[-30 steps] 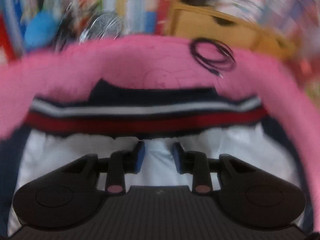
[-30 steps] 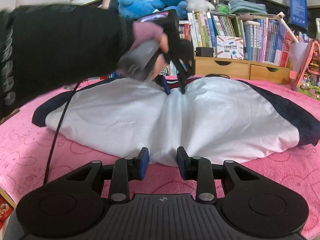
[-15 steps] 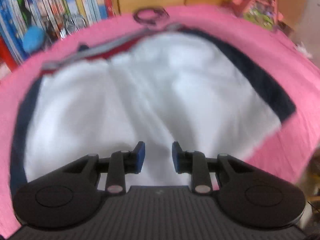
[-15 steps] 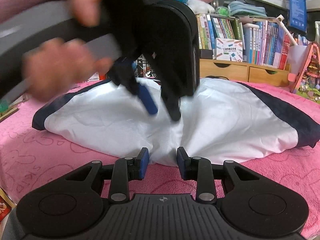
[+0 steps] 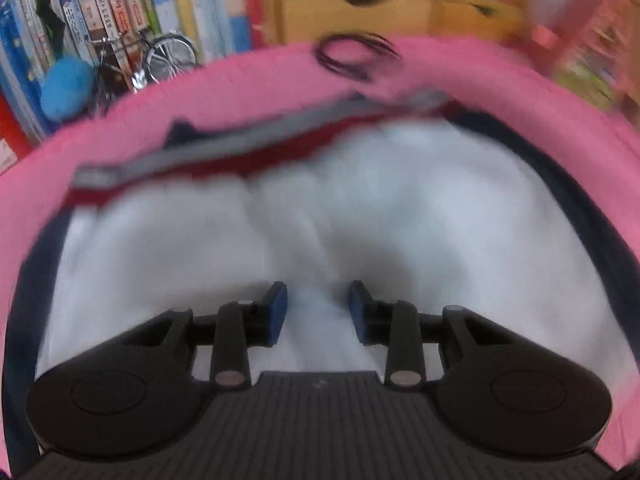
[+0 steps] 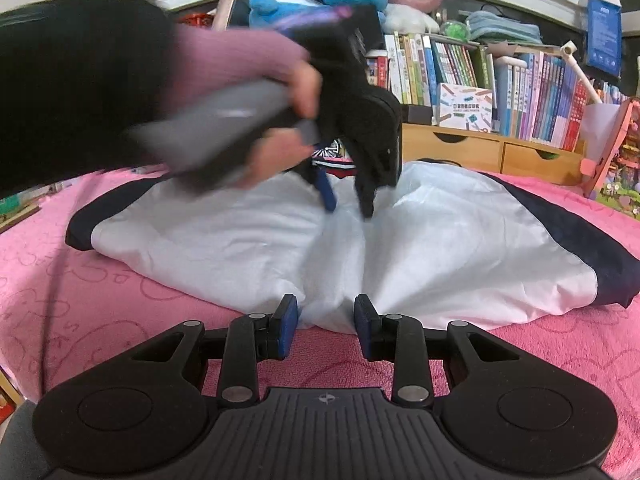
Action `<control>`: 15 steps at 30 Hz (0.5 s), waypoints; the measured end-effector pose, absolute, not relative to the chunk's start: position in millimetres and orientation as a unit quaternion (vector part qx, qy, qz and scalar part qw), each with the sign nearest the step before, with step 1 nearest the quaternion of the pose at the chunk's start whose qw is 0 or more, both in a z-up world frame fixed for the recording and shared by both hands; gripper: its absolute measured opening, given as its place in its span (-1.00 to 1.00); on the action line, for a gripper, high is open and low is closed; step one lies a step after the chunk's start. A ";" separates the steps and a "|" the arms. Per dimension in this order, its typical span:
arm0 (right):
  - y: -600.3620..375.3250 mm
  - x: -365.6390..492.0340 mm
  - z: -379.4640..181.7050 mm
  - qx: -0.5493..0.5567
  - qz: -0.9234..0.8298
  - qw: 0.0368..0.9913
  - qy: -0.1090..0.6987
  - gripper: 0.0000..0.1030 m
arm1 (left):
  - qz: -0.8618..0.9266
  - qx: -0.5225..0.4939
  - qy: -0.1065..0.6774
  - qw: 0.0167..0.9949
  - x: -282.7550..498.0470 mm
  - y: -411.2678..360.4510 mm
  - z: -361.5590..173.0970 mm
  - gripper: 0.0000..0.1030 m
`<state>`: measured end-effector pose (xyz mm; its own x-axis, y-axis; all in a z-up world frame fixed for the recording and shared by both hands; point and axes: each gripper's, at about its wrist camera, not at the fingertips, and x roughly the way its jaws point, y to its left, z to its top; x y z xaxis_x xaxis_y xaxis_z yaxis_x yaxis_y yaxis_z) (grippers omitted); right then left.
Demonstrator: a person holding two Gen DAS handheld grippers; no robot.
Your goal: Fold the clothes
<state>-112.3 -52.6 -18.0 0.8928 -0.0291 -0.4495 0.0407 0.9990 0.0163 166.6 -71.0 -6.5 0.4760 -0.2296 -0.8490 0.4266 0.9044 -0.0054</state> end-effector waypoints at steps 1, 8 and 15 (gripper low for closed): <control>-53.2 -111.9 -17.9 0.012 -0.017 0.973 0.232 -0.37 | -0.175 0.090 0.478 0.856 187.2 -72.7 -7.6 -0.35; -52.2 -111.1 -22.0 -0.001 -0.009 0.975 0.222 -0.33 | -0.135 0.088 0.470 0.868 183.2 -70.6 1.2 -0.43; -74.9 -125.9 -6.5 -0.011 -0.036 0.988 0.147 -0.17 | -0.160 0.075 0.361 0.916 67.7 -43.0 29.8 -0.45</control>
